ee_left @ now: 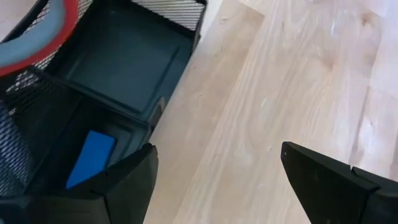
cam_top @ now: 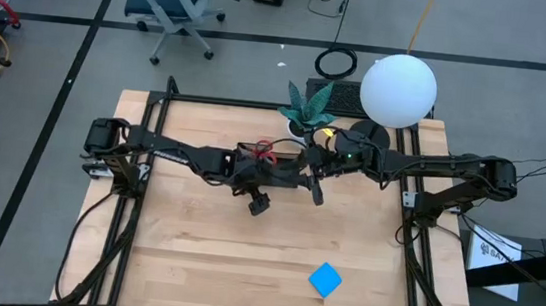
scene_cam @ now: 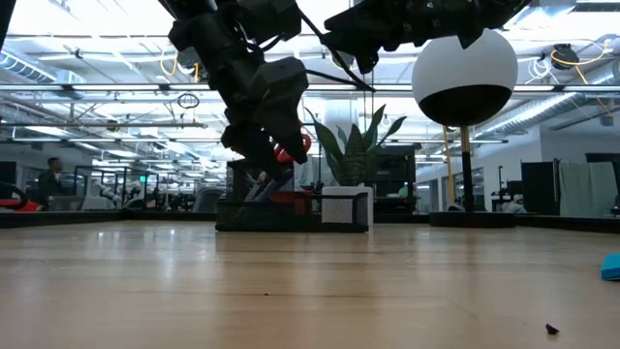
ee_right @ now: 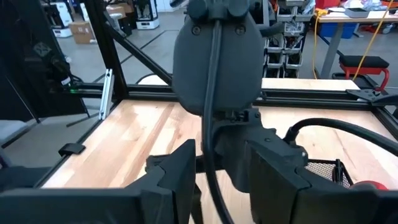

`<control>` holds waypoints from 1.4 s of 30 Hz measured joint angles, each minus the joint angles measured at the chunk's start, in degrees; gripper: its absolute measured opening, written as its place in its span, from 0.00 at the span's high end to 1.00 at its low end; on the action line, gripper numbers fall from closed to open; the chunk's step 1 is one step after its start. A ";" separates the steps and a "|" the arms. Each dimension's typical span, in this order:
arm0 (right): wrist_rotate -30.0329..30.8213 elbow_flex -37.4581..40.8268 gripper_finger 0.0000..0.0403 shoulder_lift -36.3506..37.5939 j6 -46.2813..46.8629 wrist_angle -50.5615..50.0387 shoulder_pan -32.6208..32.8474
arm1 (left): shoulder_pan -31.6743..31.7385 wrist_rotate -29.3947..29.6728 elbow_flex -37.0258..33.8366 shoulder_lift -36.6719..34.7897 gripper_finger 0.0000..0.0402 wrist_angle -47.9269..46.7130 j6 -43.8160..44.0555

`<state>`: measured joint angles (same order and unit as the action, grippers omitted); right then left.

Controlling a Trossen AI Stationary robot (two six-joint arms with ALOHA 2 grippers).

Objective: Pick and place office supplies into organizer
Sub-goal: Put the blue sticky notes into the black desk organizer

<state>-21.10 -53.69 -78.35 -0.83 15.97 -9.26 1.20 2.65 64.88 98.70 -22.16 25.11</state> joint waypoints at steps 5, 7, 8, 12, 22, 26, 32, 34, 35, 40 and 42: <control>-0.12 0.00 0.68 0.02 0.58 0.51 0.76 | 0.23 0.38 0.00 0.00 0.14 -1.67 -0.75; -0.15 0.00 0.68 0.33 0.58 1.12 1.42 | 0.21 0.38 0.00 0.00 0.14 -2.92 -0.79; -0.17 0.00 0.68 0.67 0.58 1.41 1.82 | 0.18 0.38 0.00 0.00 0.14 -3.31 -0.86; -0.17 0.00 0.68 2.29 0.28 2.46 3.89 | 0.18 0.40 0.00 0.00 0.14 -3.27 -2.39; -0.20 0.00 0.68 6.47 -6.50 -0.66 11.28 | 0.18 0.38 0.00 0.00 0.14 1.38 -9.97; -0.19 0.00 0.68 7.59 -11.57 -2.41 15.10 | 0.18 0.40 0.02 0.00 0.14 2.92 -10.02; -0.13 0.00 0.68 7.85 -13.81 -2.91 20.10 | -0.10 0.39 0.02 -0.02 0.14 2.72 -8.65; -0.02 0.00 0.68 7.85 -13.77 -3.56 21.54 | -0.35 0.38 0.02 -0.02 0.14 2.74 -8.26; 0.32 0.00 0.68 7.86 -13.83 -4.14 22.15 | -0.59 0.38 0.02 -0.02 0.14 2.81 -8.26; 7.44 0.00 0.68 8.24 -15.59 -4.37 23.96 | -2.23 0.35 0.02 -0.02 0.14 5.03 -8.91; 10.21 -0.02 0.68 8.34 -16.37 -4.51 24.00 | -3.15 0.35 0.02 -0.02 0.14 7.65 -10.07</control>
<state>-10.90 -53.71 -70.01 -17.20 11.46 14.74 -1.95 3.01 64.90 98.67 -14.52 15.04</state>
